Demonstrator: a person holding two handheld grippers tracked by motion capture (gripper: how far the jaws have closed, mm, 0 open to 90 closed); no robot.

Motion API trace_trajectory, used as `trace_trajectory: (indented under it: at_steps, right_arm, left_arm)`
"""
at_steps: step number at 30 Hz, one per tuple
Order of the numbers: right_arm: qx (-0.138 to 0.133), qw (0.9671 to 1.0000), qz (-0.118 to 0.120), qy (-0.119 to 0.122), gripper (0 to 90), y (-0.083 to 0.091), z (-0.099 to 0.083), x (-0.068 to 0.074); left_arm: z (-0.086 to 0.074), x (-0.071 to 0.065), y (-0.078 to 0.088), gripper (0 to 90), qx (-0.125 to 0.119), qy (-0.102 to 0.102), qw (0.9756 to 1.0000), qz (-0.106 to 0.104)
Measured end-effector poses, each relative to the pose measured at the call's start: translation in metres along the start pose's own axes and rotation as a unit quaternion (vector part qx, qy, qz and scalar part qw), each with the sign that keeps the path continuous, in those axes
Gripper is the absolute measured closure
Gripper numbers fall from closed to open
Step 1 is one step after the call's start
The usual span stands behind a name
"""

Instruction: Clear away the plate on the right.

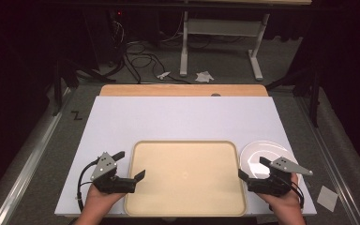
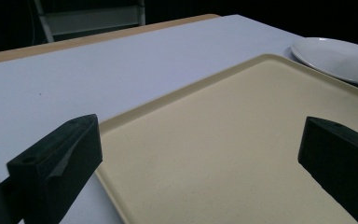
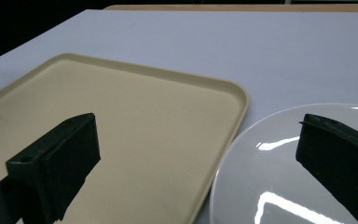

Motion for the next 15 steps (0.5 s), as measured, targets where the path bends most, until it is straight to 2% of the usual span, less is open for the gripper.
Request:
trace_trajectory:
  at_steps: [5, 6, 8, 11, 15]
  right_arm:
    - [0.001, 0.9998, -0.016, -0.009, 0.0, 0.002, -0.003, -0.008]
    - [0.005, 0.9996, -0.027, -0.01, 0.0, 0.004, -0.004, -0.011]
    - [0.006, 0.9995, -0.029, -0.012, 0.0, 0.005, -0.005, -0.011]
    - [0.005, 0.9991, -0.043, -0.005, 0.0, 0.008, -0.002, -0.016]
    - [0.005, 0.9986, -0.052, 0.006, 0.0, 0.008, 0.001, -0.019]
  left_arm:
    - [-0.002, 0.001, 0.005, 0.4, 0.0, 0.001, 1.0, -0.002]
    - [-0.003, 0.004, 0.007, 0.4, 0.001, 0.004, 1.0, -0.001]
    - [-0.003, 0.008, 0.008, 0.4, 0.002, 0.007, 1.0, 0.0]
    - [-0.002, 0.018, 0.009, 0.5, 0.008, 0.008, 0.9999, 0.004]
    - [-0.003, 0.022, 0.005, 0.5, 0.01, 0.006, 0.9999, 0.006]
Point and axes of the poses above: each handheld gripper's, and its own axes: y roughly backward along the jaws, z roughly out of its top, x roughly to its left, the point moved 5 cm from there along -y, roughly forward along the jaws, and after that the axes turned 6 degrees about y, right-handed, at the moved point
